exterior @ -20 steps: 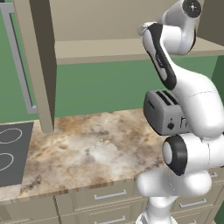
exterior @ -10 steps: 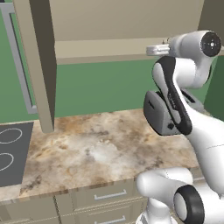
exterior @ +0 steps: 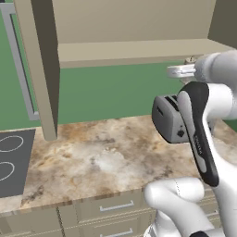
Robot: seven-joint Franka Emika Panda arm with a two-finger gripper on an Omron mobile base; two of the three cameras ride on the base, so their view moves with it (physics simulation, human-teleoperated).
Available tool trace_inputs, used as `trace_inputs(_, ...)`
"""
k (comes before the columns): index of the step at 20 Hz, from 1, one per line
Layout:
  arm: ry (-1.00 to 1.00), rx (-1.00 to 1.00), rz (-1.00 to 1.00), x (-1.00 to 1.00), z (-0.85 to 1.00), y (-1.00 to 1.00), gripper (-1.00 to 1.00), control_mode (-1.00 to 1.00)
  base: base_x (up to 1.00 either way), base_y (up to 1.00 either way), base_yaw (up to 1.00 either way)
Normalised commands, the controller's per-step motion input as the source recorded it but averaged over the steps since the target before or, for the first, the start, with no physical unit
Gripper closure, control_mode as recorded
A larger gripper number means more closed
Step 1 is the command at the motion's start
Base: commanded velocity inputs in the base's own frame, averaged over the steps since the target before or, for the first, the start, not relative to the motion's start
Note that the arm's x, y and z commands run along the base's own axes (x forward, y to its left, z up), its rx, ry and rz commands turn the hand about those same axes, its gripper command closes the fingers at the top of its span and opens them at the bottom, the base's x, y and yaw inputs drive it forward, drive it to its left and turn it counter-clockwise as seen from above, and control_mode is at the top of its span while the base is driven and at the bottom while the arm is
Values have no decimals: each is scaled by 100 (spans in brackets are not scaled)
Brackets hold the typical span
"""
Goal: Get the candle and the wine from the cabinet and move them to the dining counter.
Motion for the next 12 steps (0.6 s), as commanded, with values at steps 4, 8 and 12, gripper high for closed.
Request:
trace_inputs(4,19,0,-1,-82,-2,7,100,-100,0,0,0)
trace_inputs(8,13,0,0,-27,0,0,100,-100,0,0,0)
trace_inputs(12,9,0,0,-14,0,0,100,-100,0,0,0)
